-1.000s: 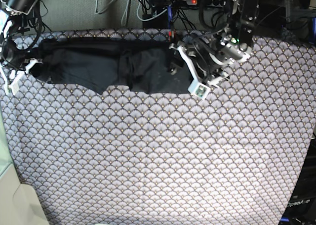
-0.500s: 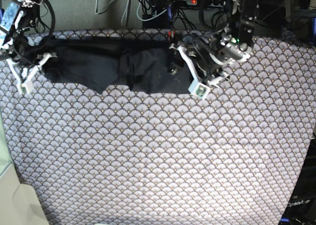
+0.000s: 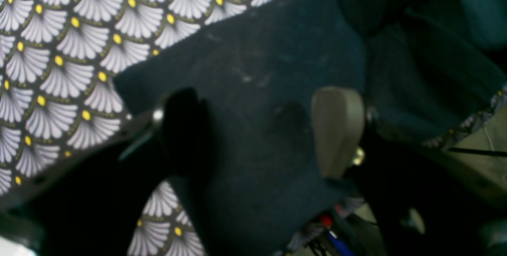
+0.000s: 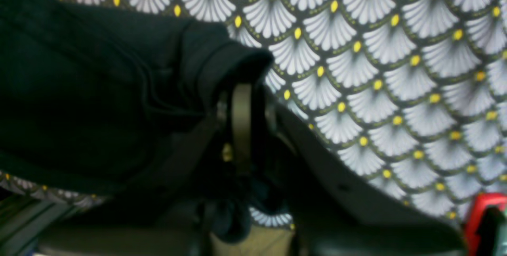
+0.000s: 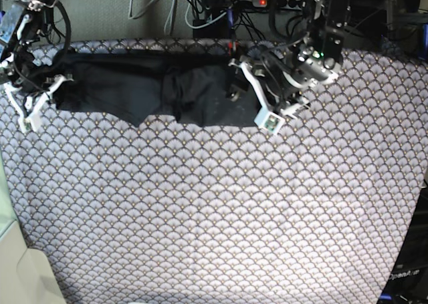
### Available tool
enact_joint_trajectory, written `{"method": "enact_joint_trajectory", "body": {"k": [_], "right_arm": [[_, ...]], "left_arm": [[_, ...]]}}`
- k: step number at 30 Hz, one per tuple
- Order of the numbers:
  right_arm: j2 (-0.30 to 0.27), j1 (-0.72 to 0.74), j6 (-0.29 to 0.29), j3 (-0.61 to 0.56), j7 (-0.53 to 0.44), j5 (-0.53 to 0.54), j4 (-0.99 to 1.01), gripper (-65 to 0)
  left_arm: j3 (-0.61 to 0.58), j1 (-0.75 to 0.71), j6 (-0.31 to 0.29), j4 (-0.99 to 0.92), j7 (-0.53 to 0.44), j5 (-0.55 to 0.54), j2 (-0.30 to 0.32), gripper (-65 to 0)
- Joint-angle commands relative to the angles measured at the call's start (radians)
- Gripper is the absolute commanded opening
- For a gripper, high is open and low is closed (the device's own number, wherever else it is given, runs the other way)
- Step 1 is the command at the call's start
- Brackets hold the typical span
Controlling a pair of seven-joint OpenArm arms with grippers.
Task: Fold the T-shirt properly
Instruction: 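Push the strip end with the right gripper toward the left gripper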
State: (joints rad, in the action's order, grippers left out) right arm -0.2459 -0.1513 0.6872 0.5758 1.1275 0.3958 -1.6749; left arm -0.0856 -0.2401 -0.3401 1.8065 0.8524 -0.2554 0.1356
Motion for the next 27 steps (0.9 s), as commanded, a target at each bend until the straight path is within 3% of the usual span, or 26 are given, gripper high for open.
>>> {"method": "enact_joint_trajectory", "body": {"k": [1, 7, 22, 27], "right_arm": [[-0.014, 0.008, 0.011, 0.006, -0.019, 0.018, -0.046, -62.7], [-0.016, 0.002, 0.011, 0.006, 0.044, 0.012, -0.093, -62.3], [-0.014, 0.002, 0.011, 0.017, 0.052, 0.013, -0.043, -61.8], [-0.014, 0.026, 0.011, 0.092, 0.069, 0.015, 0.022, -48.5]], "left_arm": [[0.002, 0.009, -0.001, 0.019, -0.02, -0.009, 0.002, -20.2], [0.002, 0.009, -0.001, 0.019, -0.02, -0.011, 0.002, -20.2], [0.002, 0.009, -0.001, 0.019, -0.02, -0.012, 0.002, -20.2], [0.002, 0.006, -0.003, 0.019, -0.02, -0.012, 0.002, -20.2]]}}
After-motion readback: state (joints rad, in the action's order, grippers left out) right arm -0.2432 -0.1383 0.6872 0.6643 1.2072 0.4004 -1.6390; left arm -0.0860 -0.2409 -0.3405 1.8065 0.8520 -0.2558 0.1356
